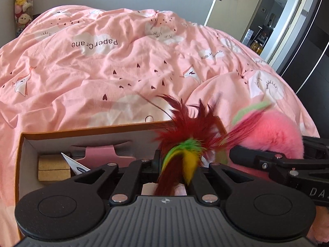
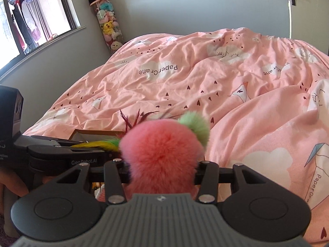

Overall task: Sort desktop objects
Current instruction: 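Lift the feather toy and pink pompom over the box with both tools, then lower the feather toy into the box and open the left tool while the right tool drops the pompom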

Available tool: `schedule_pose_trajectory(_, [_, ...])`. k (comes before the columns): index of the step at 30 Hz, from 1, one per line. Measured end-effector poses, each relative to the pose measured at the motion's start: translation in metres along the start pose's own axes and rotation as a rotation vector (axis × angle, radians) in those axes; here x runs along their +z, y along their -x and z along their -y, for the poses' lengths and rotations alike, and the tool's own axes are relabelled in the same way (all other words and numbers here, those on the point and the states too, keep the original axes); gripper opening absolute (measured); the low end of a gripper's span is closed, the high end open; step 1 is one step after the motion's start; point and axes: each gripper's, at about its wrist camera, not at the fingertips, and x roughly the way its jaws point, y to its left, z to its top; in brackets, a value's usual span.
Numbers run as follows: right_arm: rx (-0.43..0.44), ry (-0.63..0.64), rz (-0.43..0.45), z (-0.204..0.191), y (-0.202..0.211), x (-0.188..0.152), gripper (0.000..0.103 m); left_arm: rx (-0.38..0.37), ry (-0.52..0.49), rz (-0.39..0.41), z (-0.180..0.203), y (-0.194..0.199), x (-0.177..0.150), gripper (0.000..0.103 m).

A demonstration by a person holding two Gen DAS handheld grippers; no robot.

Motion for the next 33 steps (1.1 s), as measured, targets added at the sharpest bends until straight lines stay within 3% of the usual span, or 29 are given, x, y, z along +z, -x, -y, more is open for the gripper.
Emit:
schedule_pose_trajectory(4, [-0.006,0.007,-0.006,0.002,-0.006,0.002,0.049,0.019,0.040,-0.014,-0.009,0.000,-0.001,0.010])
schedule_pose_trajectory(13, [-0.012,0.021,-0.017,0.002,-0.012,0.002,0.049,0.073,0.119,0.058,-0.030,0.045,-0.018,0.022])
schedule_pose_trajectory(24, [-0.028,-0.015,-0.052,0.003,-0.031,-0.006,0.050,0.140,0.143,0.078,-0.034,0.076,-0.062,0.023])
schedule_pose_trajectory(33, [-0.052,0.015,-0.040,-0.006,-0.028,-0.007,0.053,0.144,0.211,0.061,-0.041,0.082,-0.079,0.025])
